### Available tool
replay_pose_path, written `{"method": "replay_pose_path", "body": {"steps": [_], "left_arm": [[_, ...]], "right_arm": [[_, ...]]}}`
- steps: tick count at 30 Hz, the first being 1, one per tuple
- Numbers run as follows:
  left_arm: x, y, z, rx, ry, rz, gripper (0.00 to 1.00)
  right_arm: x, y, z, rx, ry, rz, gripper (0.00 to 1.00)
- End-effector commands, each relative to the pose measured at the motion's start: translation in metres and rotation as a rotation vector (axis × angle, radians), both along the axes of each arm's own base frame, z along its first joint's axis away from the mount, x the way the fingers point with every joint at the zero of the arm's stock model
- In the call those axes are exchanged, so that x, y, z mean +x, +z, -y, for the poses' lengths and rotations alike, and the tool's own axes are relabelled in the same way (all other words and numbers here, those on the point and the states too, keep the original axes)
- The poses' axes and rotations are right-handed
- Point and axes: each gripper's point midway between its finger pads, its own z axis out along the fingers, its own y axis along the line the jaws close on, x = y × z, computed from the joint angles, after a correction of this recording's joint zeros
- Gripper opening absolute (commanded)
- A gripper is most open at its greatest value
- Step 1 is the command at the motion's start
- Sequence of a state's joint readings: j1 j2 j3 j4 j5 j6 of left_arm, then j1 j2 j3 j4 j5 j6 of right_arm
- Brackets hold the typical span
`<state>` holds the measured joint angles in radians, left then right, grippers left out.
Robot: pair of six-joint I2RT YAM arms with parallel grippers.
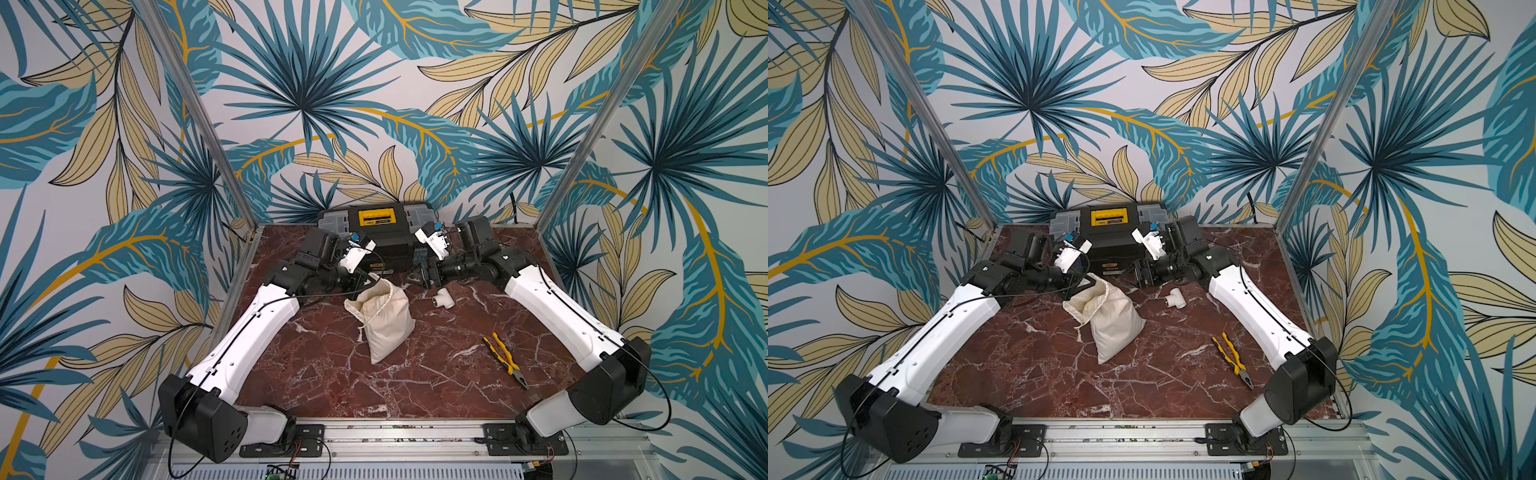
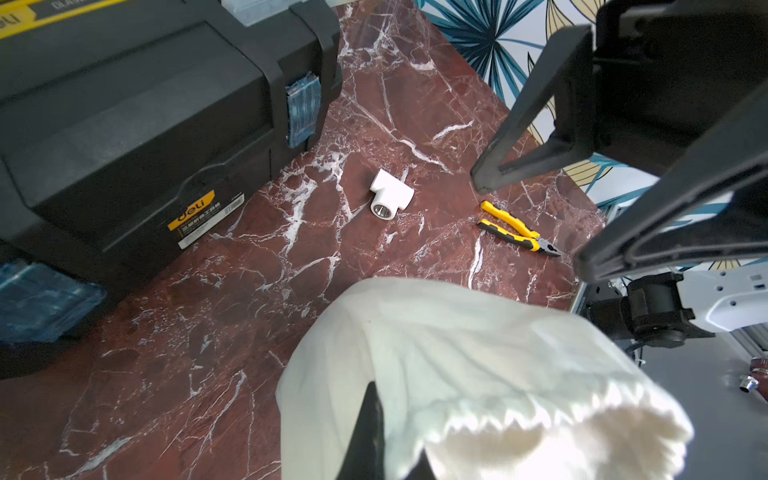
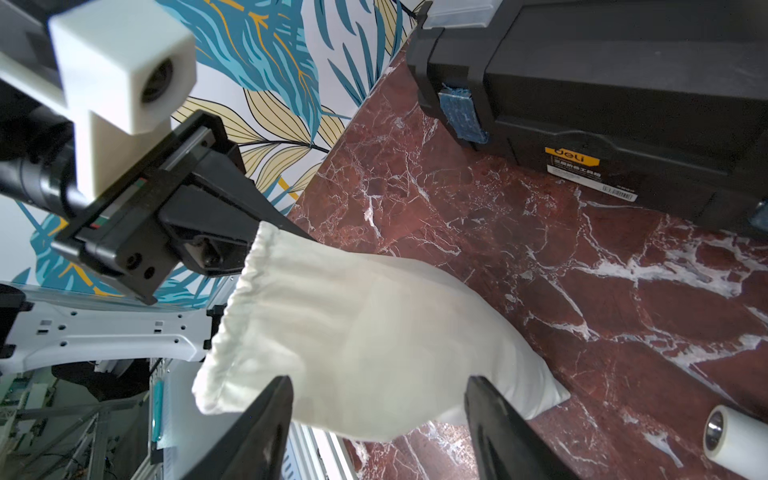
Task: Close the soil bag
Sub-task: Adjust the soil bag at the center of the board.
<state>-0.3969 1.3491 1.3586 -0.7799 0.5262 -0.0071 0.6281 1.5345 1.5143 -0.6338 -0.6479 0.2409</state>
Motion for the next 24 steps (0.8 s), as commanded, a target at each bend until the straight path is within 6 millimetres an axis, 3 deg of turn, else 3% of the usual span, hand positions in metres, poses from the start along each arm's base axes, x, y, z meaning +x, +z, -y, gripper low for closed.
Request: {"method": "replay_pose_path", "body": {"steps": [1,8,14,24], "left_arm": [[-0.001,0.025,0.006,-0.041,0.032,0.022,0.0],[0.0,0.02,0.016,-0.019,0.047,0.012,0.0],[0.024,0.052,0.002,-0.046,0.242,0.059,0.0],[0.03,0.046,-0.001,-0.084,0.354,-0.035,0.0]], "right_arm": [[-0.002,0.018,0.007,0.012,-0.074,-0.026,0.71],[-0.016,0.041,0.017,0.026,-0.087,-0.008,0.73],[-0.018,0.05,0.012,0.037,-0.048,0.016,0.77],[-0.023,0.034,-0.003,-0.083,0.005,-0.01,0.84]]}}
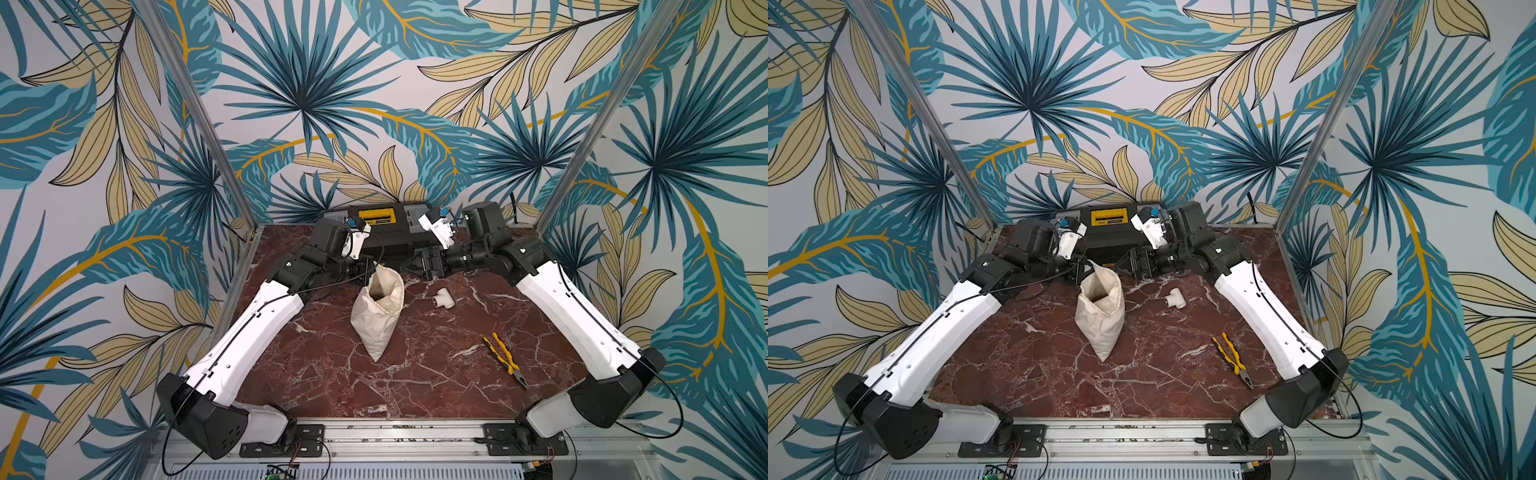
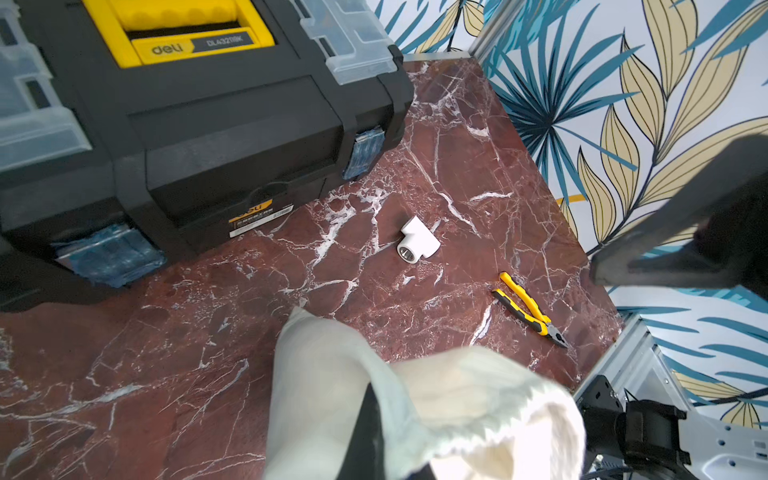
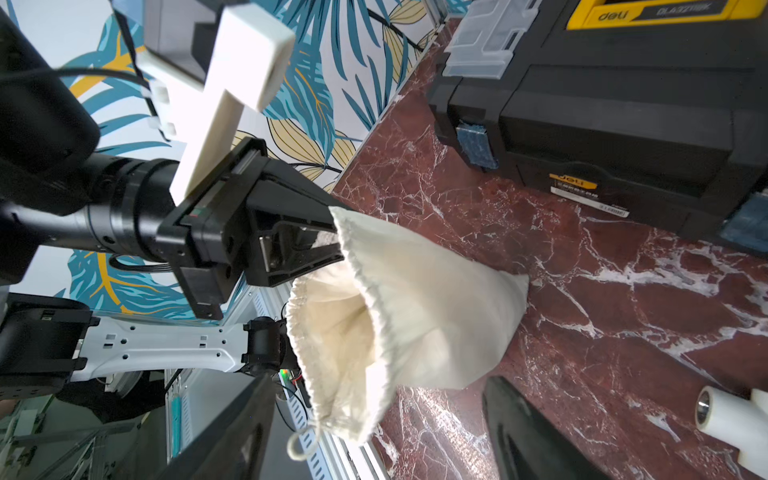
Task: Close the soil bag
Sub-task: Adjust the soil bag at the center of the board.
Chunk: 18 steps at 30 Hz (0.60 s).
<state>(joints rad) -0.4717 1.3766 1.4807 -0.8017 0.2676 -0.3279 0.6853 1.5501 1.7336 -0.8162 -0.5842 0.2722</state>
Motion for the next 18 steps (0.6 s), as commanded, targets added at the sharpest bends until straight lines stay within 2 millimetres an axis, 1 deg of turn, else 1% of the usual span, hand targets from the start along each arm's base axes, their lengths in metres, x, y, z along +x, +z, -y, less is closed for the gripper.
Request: {"method": "replay_pose_path", "body": {"steps": [1,4,8,11,14,18], "left_arm": [[0.007,0.021,0.002,-0.057,0.044,0.041,0.0],[0.008,0.021,0.001,-0.057,0.05,0.045,0.0],[0.009,0.02,0.002,-0.06,0.051,0.043,0.0],[0.01,0.018,0.003,-0.061,0.05,0.04,0.0],[0.011,0.017,0.001,-0.051,0.054,0.041,0.0],[0.013,0.012,0.0,-0.041,0.067,0.032,0.0]], "right_arm": [[-0.006,-0.016,0.002,-0.079,0.009,-0.028,0.84],[-0.003,-0.024,0.001,-0.12,0.0,-0.024,0.85],[0.008,-0.042,0.003,-0.189,-0.026,-0.019,0.85],[0.012,-0.049,-0.005,-0.184,-0.017,-0.041,0.85],[0.014,-0.062,-0.013,-0.182,-0.001,-0.071,0.85],[0.017,-0.067,-0.016,-0.185,0.009,-0.06,0.84]]}}
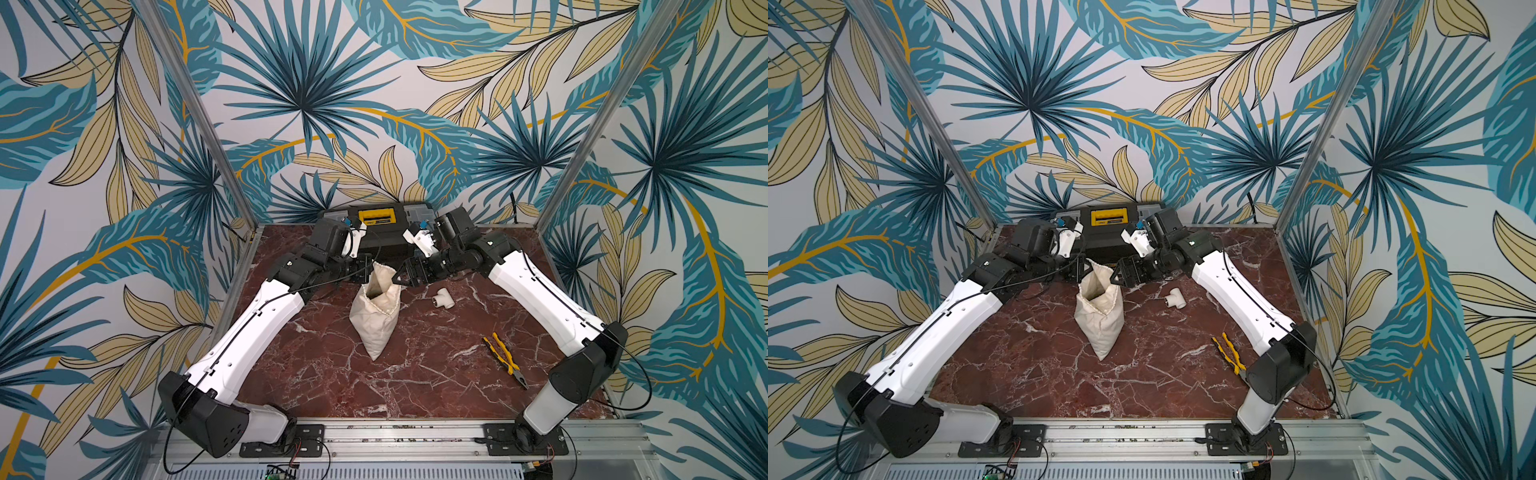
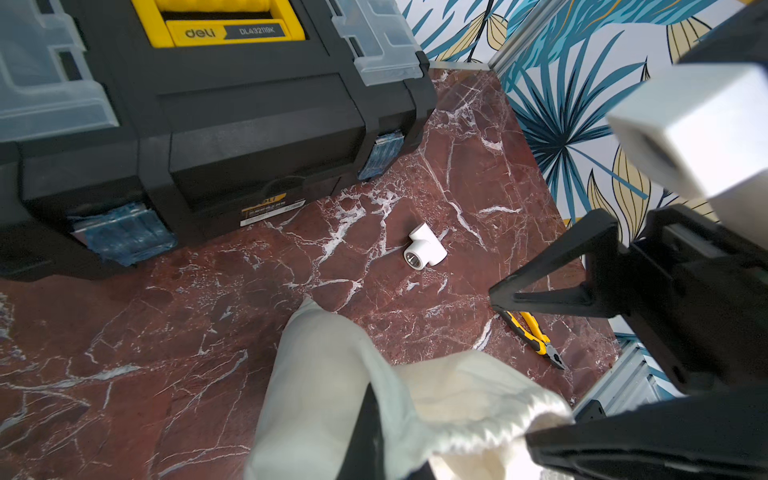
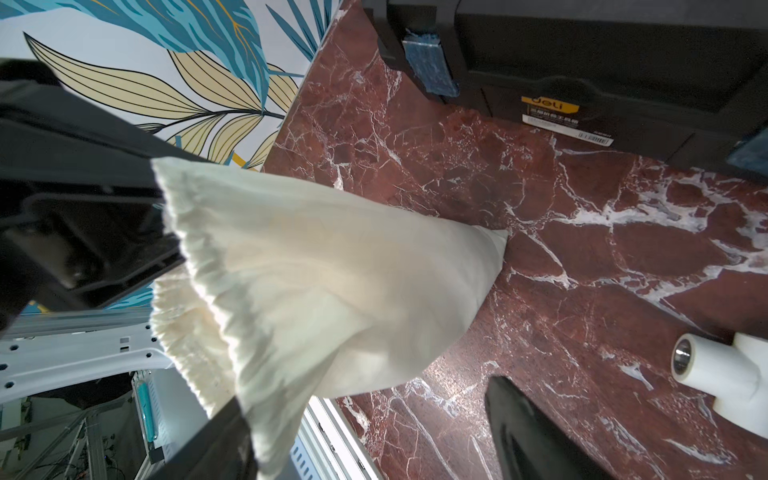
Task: Close the soil bag
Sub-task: Adjust the soil bag at the center of the board.
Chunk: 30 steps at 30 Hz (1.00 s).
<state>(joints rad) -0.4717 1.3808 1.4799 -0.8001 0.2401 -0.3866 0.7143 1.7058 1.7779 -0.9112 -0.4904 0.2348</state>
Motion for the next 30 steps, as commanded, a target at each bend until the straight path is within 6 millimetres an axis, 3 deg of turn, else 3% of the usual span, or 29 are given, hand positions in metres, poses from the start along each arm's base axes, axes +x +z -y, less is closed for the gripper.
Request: {"method": "replay_pose_path", "body": {"steps": [1,7,12,15,20,24,30], "left_arm": [[0.01,0.013,0.003,-0.025,0.014,0.057,0.0],[0.013,0.011,0.0,-0.005,0.036,0.056,0.0],[0.014,0.01,-0.007,0.028,0.064,0.047,0.0],[0.011,0.014,-0.013,0.048,0.076,0.047,0.0],[-0.001,0.023,-0.02,0.037,0.094,0.05,0.0],[-0.011,0.027,-0.022,-0.019,0.112,0.054,0.0],[-0.026,0.018,-0.026,-0.117,0.171,0.05,0.0]], "right_arm": [[0.001,-0.003,-0.003,-0.002,0.024,0.025,0.83],[-0.003,-0.016,0.0,-0.041,0.043,0.001,0.73],[0.0,-0.014,0.005,-0.058,0.025,0.027,0.16],[0.01,-0.004,0.011,-0.092,-0.006,0.095,0.0],[0.027,0.032,0.01,-0.081,-0.013,0.226,0.0],[0.028,0.053,0.003,-0.031,0.018,0.274,0.0],[0.02,0.058,-0.002,0.001,0.075,0.281,0.0]]}}
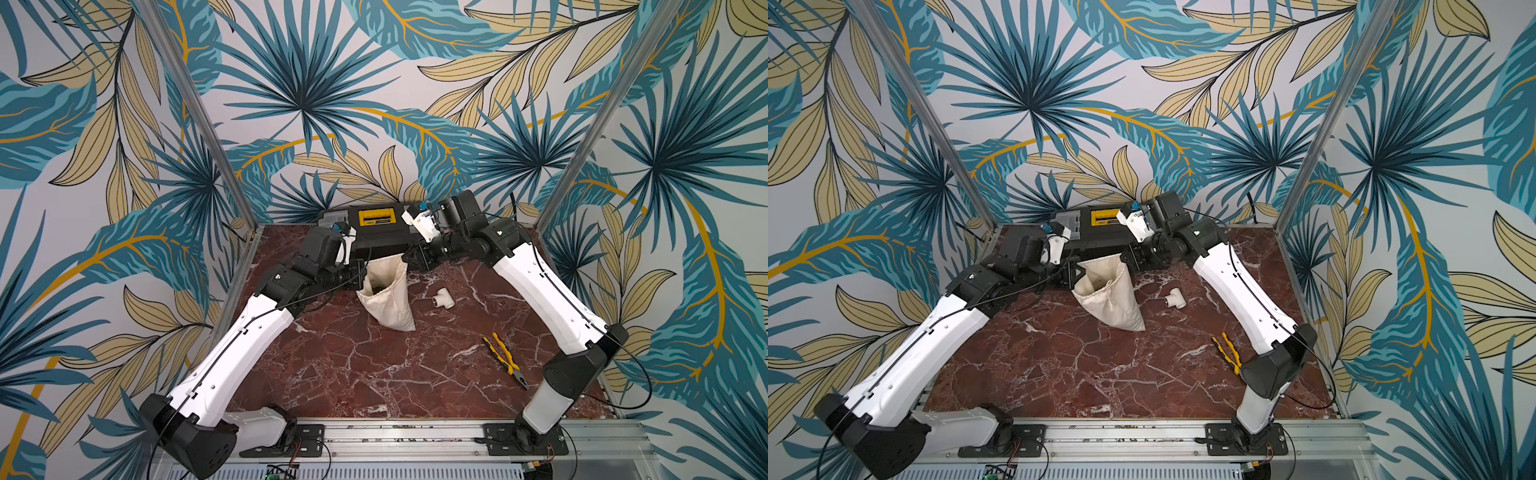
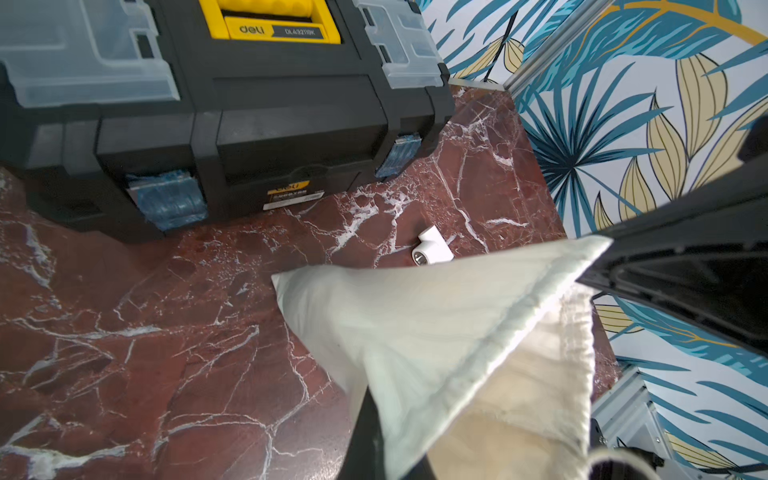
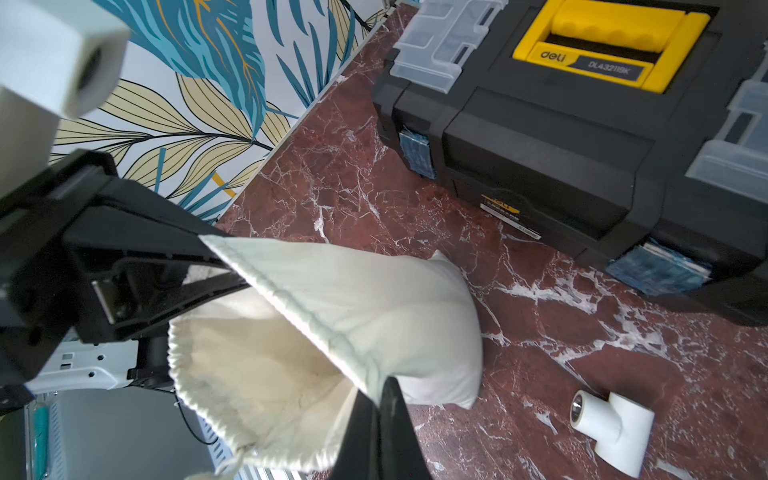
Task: Close the soil bag
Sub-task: Adjust the soil bag at the center of the board.
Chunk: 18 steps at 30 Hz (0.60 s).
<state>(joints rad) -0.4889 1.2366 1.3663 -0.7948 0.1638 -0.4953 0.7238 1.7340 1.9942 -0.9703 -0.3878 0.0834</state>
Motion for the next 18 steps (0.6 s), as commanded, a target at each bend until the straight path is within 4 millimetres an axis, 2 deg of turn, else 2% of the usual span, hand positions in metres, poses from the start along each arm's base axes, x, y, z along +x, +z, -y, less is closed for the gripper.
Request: {"method": "replay_pose_path", "body": {"steps": [1,3,5,9,12,15,18], "left_arm": [[-0.002,0.014,-0.006,-0.082,0.07,0.061,0.0],[-0.005,0.005,-0.005,-0.086,0.064,0.061,0.0],[-0.007,0.0,0.0,-0.098,0.036,0.064,0.12],[-0.005,-0.001,0.008,-0.067,-0.037,0.103,0.68],[-0.002,0.006,0.014,-0.014,-0.113,0.158,0.89],[-0.001,0.017,0.023,0.032,-0.219,0.208,0.94],[-0.004,0.017,0.032,0.08,-0.334,0.203,0.94]], "right_arm": [[-0.001,-0.002,-0.001,-0.006,0.04,0.023,0.0],[-0.004,-0.01,-0.001,-0.016,0.059,0.009,0.0],[-0.008,-0.021,-0.003,-0.02,0.084,-0.019,0.0],[-0.01,-0.035,-0.008,-0.021,0.114,-0.048,0.0],[-0.009,-0.033,-0.011,-0.009,0.123,-0.041,0.0],[-0.006,-0.031,-0.013,-0.002,0.124,-0.033,0.0],[-0.005,-0.028,-0.016,0.008,0.127,-0.033,0.0]]}}
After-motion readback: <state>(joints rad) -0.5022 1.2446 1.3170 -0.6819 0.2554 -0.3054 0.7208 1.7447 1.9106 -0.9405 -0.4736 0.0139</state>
